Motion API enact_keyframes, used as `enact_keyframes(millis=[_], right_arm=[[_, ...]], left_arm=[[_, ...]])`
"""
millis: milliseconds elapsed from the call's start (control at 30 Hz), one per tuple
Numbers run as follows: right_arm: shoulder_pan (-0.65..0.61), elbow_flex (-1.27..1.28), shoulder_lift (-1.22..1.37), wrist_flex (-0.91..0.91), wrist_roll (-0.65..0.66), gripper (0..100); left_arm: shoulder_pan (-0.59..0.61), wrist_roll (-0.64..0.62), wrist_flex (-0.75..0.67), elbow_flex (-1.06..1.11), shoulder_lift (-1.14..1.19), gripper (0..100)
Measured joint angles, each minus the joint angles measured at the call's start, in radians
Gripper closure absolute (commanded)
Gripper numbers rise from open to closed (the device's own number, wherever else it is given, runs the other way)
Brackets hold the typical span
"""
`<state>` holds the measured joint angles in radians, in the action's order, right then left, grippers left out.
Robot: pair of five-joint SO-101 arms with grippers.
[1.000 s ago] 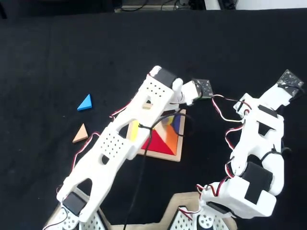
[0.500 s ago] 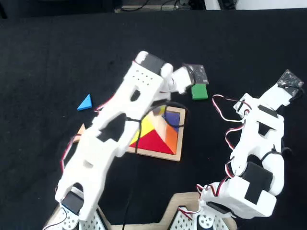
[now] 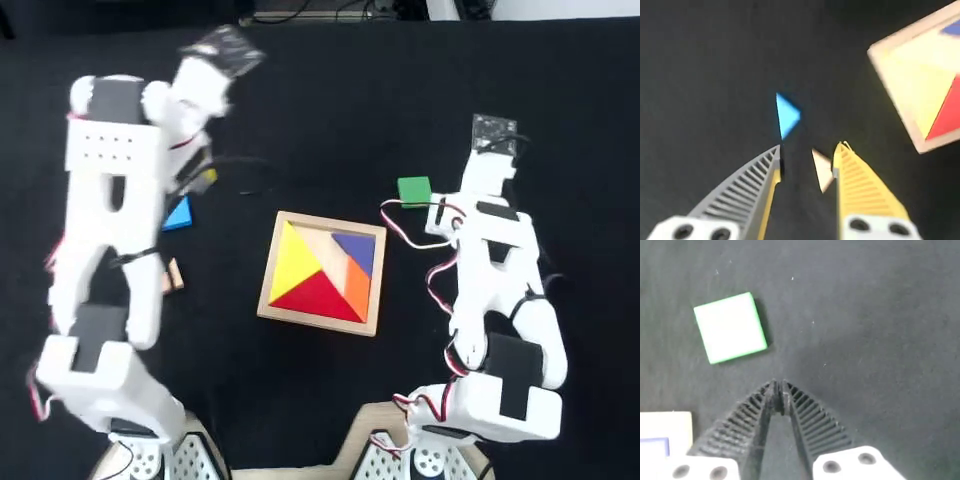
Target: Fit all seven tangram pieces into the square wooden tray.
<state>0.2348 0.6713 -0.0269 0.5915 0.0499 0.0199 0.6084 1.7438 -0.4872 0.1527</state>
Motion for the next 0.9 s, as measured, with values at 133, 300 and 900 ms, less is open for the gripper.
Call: enact_keyframes(millis=[133,300,900], right_arm=[[-0.043,-0.006,0.0,0.068,0.003,98.8],[-0.146,-0.043,0.003,0.192,0.051,98.8],[-0.149,-0.252,0.261,0.308,0.063,98.8]], left_arm=[[0.123,-0.15,-0.112,0.249,-0.094,96],[0.193,-0.296,-0.259,0.575,-0.172,97],[0.235,-0.7,-1.06,1.502,-0.753,97]])
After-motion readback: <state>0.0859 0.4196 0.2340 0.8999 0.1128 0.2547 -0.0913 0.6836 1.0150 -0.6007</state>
